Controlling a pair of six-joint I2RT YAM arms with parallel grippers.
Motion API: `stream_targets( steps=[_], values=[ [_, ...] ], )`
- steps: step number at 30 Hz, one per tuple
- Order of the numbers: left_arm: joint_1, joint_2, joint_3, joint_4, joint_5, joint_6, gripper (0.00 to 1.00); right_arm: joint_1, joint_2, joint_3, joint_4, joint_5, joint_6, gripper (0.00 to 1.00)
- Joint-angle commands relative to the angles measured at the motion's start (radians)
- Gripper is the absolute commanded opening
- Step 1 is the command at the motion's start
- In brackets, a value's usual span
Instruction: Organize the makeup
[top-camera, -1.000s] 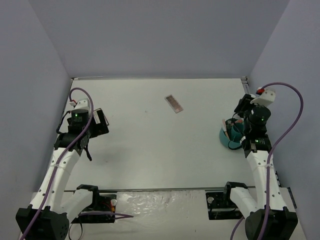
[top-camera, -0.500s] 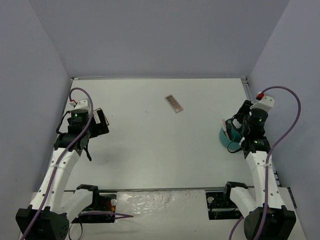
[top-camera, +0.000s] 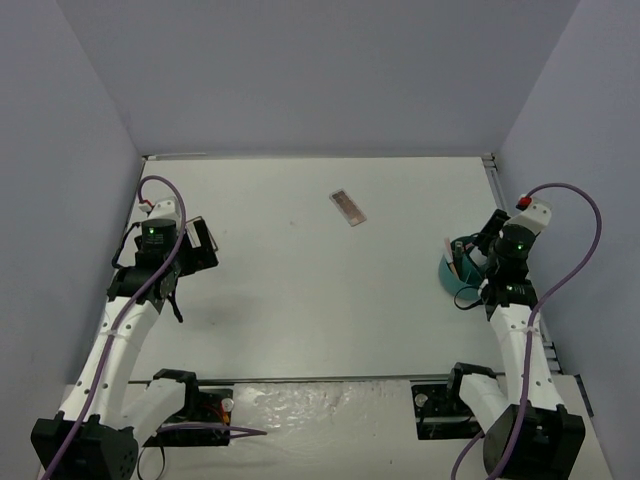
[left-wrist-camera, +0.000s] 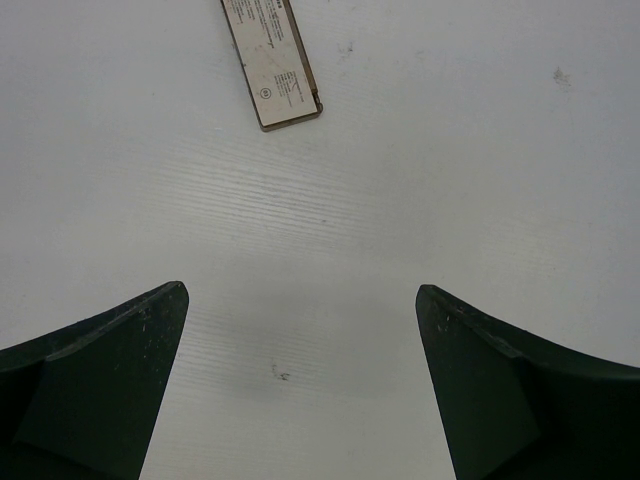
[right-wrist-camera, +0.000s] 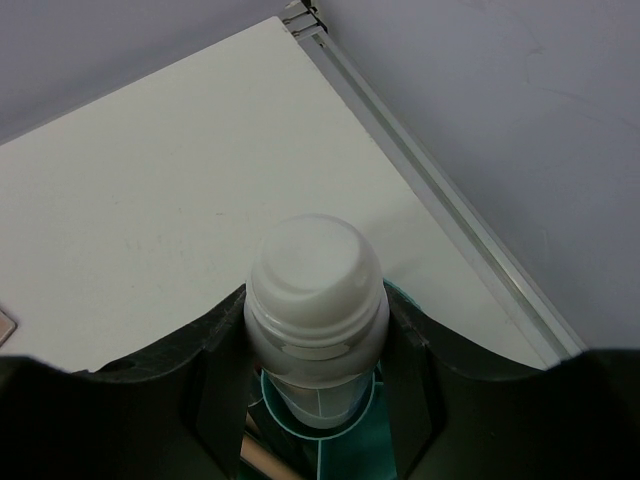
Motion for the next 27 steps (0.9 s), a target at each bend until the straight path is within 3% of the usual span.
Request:
stream_targets(
  steps=[1,9,13,16,22,27],
  values=[
    [0.006,-0.021,0.024,0.031,-0.001,-0.009,0.97,-0.007,0.005,-0.018,0.195,-0.005,0.006,0.0],
    [0.006,-0.025,0.024,0.029,-0.001,-0.009,0.97,-0.008,0.042,-0.067,0.259,-0.053,-0.009,0.01],
    [0.006,-0.026,0.023,0.029,-0.002,-0.01,0.97,-0.006,0.057,-0.087,0.278,-0.059,-0.008,0.08],
    [0.006,-0.026,0.024,0.031,-0.002,-0.01,0.97,-0.005,0.058,-0.095,0.278,-0.059,-0.005,0.17],
    [0.006,-0.024,0.023,0.031,-0.001,-0.012,0.97,0.001,0.054,-0.091,0.27,-0.055,-0.005,0.57],
    [0.006,-0.023,0.021,0.029,-0.004,-0.013,0.97,0.004,0.041,-0.078,0.249,-0.059,-0.003,0.69]
  ],
)
